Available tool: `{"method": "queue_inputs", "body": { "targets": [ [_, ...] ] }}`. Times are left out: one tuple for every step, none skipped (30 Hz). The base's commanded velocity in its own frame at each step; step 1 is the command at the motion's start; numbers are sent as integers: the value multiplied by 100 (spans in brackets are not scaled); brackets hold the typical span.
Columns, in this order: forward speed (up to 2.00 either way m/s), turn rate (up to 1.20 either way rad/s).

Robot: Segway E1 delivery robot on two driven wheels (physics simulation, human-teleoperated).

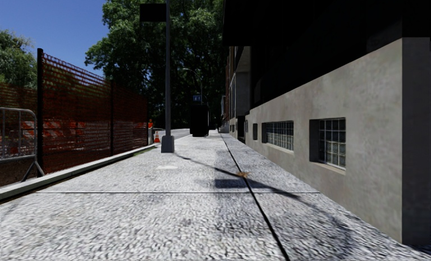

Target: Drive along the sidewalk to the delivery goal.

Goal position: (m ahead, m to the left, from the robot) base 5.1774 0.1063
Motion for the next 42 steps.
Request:
{"method": "queue_inputs", "body": {
  "targets": [
    [200, 0],
    [200, 0],
    [200, 0],
    [200, 0],
    [200, 0],
    [200, 0],
    [200, 0],
    [200, 0],
    [200, 0],
    [200, 0],
    [200, 0],
    [200, 0],
    [200, 0],
    [200, 0],
    [200, 0],
    [200, 0],
    [200, 0],
    [200, 0],
    [200, 0],
    [200, 0],
    [200, 0],
    [200, 0],
    [200, 0],
    [200, 0],
    [200, 0],
    [200, 0],
    [200, 0],
    [200, 0],
    [200, 0],
    [200, 0],
    [200, 0],
    [200, 0],
    [200, 0],
    [200, 0],
    [200, 0],
    [200, 0],
    [200, 0],
    [200, 0],
    [200, 0],
    [200, 0],
    [200, 0],
    [200, 0]
  ]
}}
